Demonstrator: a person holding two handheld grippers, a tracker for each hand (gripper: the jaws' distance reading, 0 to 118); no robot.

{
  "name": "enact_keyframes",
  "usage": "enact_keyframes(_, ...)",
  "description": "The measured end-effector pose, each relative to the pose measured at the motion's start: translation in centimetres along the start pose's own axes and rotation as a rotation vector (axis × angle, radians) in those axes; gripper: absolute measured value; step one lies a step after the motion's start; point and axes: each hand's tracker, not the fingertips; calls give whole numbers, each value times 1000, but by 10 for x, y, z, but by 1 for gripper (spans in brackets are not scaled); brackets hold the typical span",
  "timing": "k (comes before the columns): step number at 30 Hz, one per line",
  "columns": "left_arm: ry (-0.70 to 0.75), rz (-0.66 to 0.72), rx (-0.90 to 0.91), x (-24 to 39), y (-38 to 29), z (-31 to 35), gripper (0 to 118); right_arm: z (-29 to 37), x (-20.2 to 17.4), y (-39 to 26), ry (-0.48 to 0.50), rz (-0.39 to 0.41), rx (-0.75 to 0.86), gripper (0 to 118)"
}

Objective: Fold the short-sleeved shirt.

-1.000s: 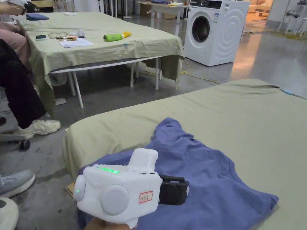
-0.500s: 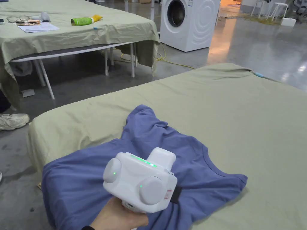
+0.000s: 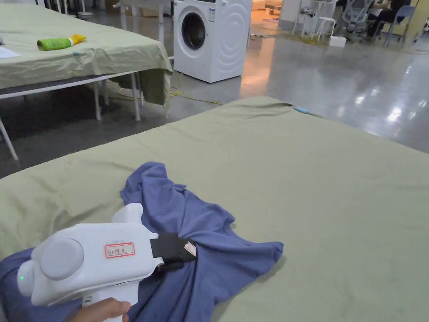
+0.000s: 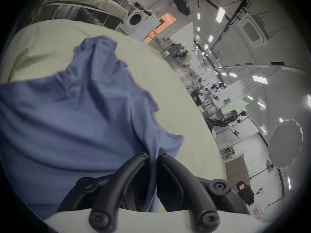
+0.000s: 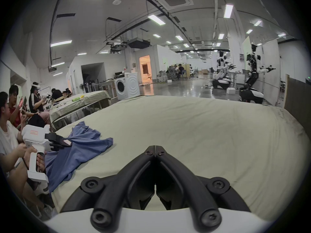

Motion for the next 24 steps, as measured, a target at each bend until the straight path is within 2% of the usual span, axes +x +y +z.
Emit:
enact_keyframes(4,-161,51,-23,43,-8,2,7,35,29,-2,-80,-33,27,2)
enact_keyframes(8,-237,-66,-70,104,-35,-13,7,82,61,-5,-157,-76,66,2)
enact_keyframes(12,-452,-105,-174,177,-76,-40,7,138,94,-11,-245,-85,99,2)
enact_keyframes(14,-567,-143,-231,225,-105,-54,7,170,112,-15,-308,-73,115,2)
enact_keyframes(16,-640,-227,-300,275,-138,-64,7,151,108,-13,-374,-59,127,2)
enact_keyframes(17,-674,-254,-332,297,-157,-68,7,141,119,2,-404,-55,134,2)
enact_keyframes(20,-799,-330,-519,362,-228,-82,7,186,139,-3,-526,-54,150,2)
enact_keyframes(24,-815,-523,-731,406,-325,-88,7,230,160,-14,-649,-60,135,2)
